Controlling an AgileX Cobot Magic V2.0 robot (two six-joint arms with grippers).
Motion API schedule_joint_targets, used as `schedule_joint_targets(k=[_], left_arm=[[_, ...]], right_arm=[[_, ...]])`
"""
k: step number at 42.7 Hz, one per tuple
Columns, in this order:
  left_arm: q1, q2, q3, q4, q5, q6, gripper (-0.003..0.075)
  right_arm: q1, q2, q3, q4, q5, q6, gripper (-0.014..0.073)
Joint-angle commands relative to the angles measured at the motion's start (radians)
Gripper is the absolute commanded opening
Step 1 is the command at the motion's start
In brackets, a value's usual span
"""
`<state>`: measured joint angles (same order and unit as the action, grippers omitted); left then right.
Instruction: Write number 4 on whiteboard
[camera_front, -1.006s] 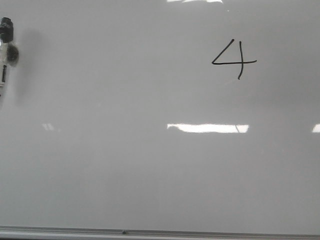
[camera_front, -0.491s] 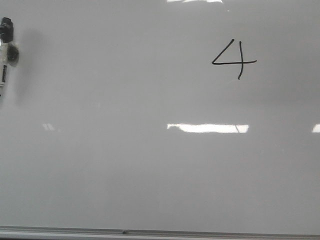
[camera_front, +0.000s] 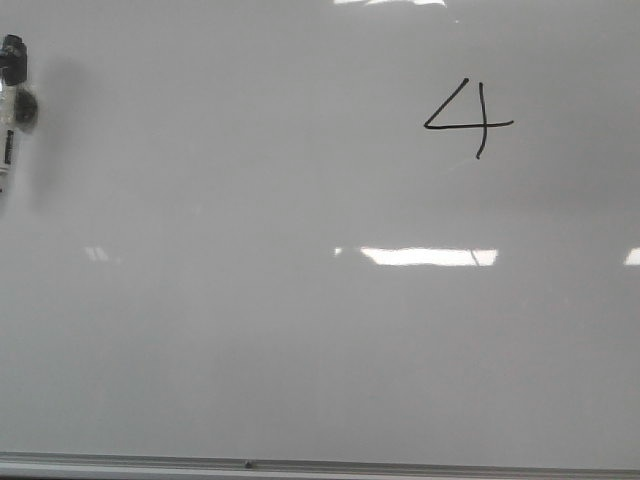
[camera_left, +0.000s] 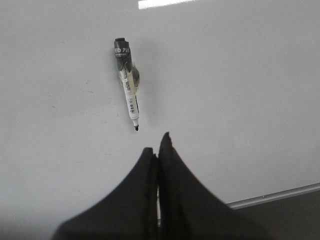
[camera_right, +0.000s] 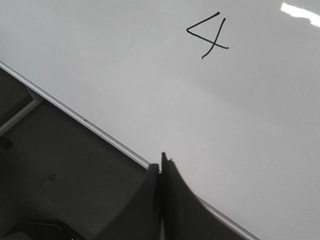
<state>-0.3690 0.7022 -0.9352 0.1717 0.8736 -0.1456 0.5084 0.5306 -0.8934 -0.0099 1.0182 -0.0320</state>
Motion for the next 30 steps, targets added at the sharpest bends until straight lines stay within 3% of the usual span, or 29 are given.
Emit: schedule_joint_targets(k=[1, 13, 24, 30], left_arm=[[-0.008, 0.000, -0.032, 0.002, -0.063, -0.001, -0.0020], [0.024, -0.026, -0.008, 0.001, -0.070, -0.001, -0.0020], [0.174, -0.163, 0.138, 0.026, -0.256, -0.001, -0.0020], [0.197, -0.268, 0.259, 0.026, -0.349, -0.001, -0.0020]], right_arm=[[-0.004, 0.004, -0.031, -0.004, -0.063, 0.001, -0.0069], [-0.004, 0.004, -0.031, -0.004, -0.063, 0.001, -0.0069], [-0.004, 0.004, -0.031, -0.004, -0.062, 0.001, -0.0069], [-0.004, 0.004, -0.031, -0.004, -0.062, 0.001, -0.0069]])
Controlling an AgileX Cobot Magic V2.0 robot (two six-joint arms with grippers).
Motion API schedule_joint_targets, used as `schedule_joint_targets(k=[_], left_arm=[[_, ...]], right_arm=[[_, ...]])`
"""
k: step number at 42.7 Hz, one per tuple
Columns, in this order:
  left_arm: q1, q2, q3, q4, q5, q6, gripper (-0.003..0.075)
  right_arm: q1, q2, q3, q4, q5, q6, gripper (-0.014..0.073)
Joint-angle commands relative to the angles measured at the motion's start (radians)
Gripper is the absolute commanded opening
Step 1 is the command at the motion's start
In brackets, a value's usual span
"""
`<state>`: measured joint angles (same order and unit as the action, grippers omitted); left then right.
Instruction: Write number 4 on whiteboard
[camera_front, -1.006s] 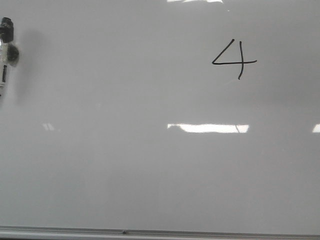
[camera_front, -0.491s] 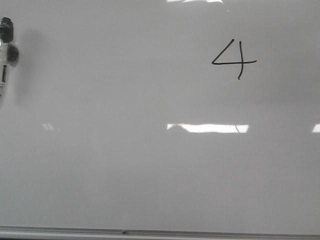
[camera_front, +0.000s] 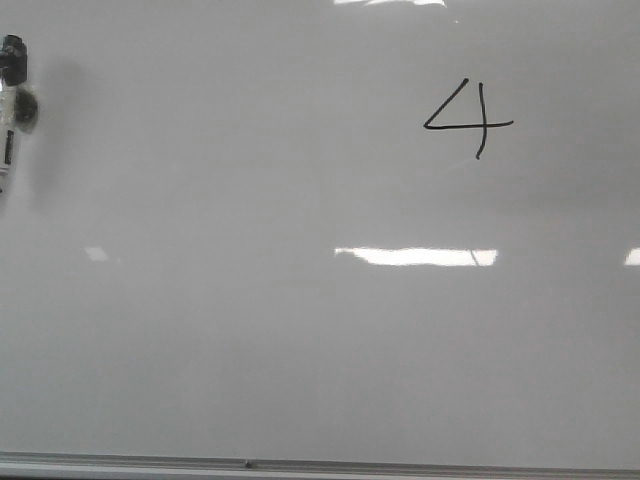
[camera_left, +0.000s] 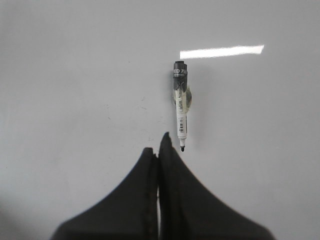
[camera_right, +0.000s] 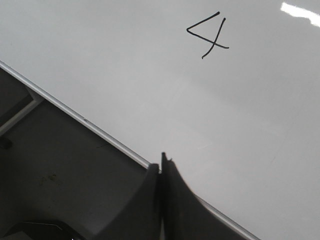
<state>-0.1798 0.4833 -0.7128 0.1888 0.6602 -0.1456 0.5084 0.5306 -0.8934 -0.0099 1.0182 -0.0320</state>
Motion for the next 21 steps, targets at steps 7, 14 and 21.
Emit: schedule_joint_targets(k=[7, 14, 21], left_arm=[[0.008, -0.211, 0.204, 0.009, -0.273, -0.001, -0.0020], [0.008, -0.349, 0.347, 0.009, -0.414, -0.001, -0.0020], [0.008, -0.416, 0.453, -0.001, -0.507, -0.001, -0.0020]], right_arm=[[-0.004, 0.004, -0.031, -0.004, -0.062, 0.001, -0.0069], [-0.004, 0.004, -0.031, -0.004, -0.062, 0.001, -0.0069], [-0.004, 0.004, -0.031, -0.004, -0.062, 0.001, -0.0069]])
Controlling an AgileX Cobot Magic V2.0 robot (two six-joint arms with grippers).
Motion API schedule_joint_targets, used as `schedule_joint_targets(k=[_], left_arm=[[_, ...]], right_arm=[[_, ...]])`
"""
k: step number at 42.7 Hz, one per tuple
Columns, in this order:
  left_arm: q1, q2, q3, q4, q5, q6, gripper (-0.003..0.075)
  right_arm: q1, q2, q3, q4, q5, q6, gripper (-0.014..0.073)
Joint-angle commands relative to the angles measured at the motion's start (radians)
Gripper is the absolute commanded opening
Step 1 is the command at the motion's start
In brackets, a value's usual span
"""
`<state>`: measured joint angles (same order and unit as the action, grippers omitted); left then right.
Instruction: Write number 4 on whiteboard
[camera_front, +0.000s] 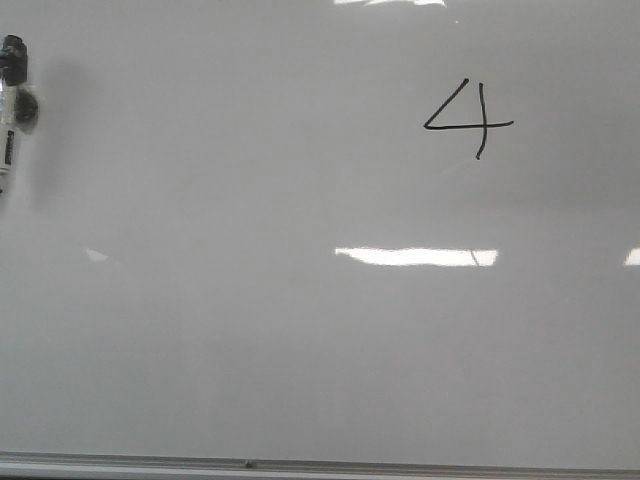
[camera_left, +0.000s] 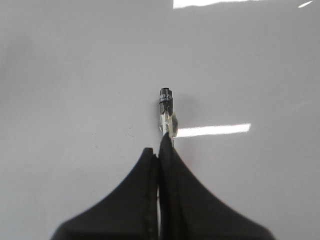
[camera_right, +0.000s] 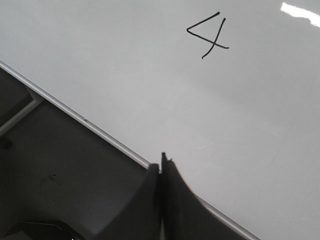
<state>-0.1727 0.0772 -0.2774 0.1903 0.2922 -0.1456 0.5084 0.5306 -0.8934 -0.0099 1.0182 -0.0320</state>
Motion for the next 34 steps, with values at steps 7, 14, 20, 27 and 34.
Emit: schedule_joint_targets(k=[7, 14, 20, 27, 34], left_arm=[[0.001, -0.018, 0.100, -0.002, -0.221, -0.001, -0.0020], [0.003, -0.018, 0.173, -0.039, -0.299, -0.001, -0.0020], [0.032, -0.018, 0.209, -0.091, -0.307, -0.001, -0.0020], [0.058, -0.040, 0.263, -0.106, -0.356, -0.001, -0.0020], [0.062, -0.101, 0.290, -0.112, -0.339, -0.001, -0.0020]], right_arm=[[-0.004, 0.004, -0.031, -0.004, -0.062, 0.001, -0.0069], [-0.004, 0.004, -0.031, -0.004, -0.062, 0.001, -0.0069], [-0.004, 0.004, -0.031, -0.004, -0.062, 0.001, -0.0069], [-0.004, 0.004, -0.031, -0.004, -0.062, 0.001, -0.0069], [-0.004, 0.005, -0.031, -0.004, -0.062, 0.001, -0.0069]])
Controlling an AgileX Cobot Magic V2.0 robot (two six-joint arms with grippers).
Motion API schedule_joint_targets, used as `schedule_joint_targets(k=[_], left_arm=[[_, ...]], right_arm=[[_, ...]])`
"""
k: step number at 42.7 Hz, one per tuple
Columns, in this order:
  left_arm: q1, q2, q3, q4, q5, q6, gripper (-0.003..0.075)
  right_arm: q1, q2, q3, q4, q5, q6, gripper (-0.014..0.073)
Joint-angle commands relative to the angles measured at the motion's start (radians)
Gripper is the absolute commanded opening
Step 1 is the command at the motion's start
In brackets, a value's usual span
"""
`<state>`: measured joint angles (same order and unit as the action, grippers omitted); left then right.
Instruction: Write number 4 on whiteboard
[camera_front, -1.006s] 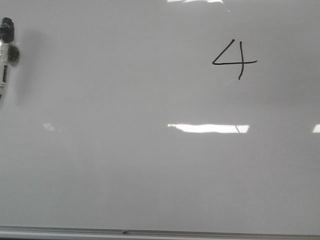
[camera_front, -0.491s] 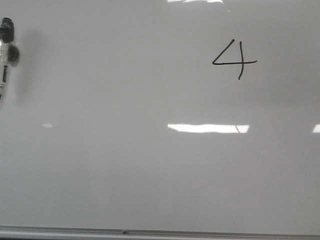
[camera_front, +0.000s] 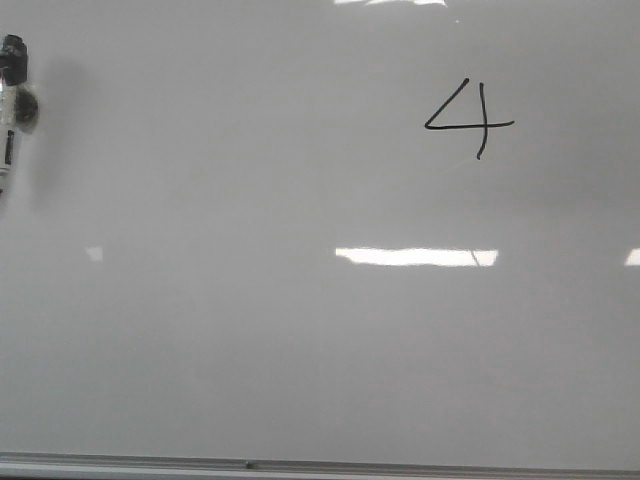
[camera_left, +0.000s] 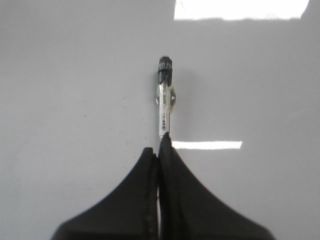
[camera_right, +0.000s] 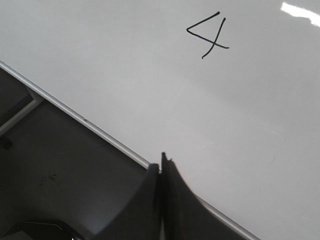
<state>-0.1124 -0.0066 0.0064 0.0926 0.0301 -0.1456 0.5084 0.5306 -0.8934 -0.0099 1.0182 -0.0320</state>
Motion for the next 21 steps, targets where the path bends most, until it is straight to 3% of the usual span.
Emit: schedule_joint_targets(k=[1, 14, 21], left_arm=[[0.003, -0.015, 0.007, -0.014, -0.075, -0.001, -0.0020], [0.031, -0.015, 0.007, -0.016, -0.072, 0.042, -0.0020], [0.030, -0.015, 0.007, -0.103, -0.072, 0.114, -0.0020]], right_arm=[[-0.004, 0.005, -0.031, -0.004, -0.061, 0.001, -0.0069], [-0.004, 0.005, -0.031, -0.004, -0.058, 0.001, -0.0069], [-0.004, 0.005, -0.031, -0.004, -0.058, 0.001, -0.0069]])
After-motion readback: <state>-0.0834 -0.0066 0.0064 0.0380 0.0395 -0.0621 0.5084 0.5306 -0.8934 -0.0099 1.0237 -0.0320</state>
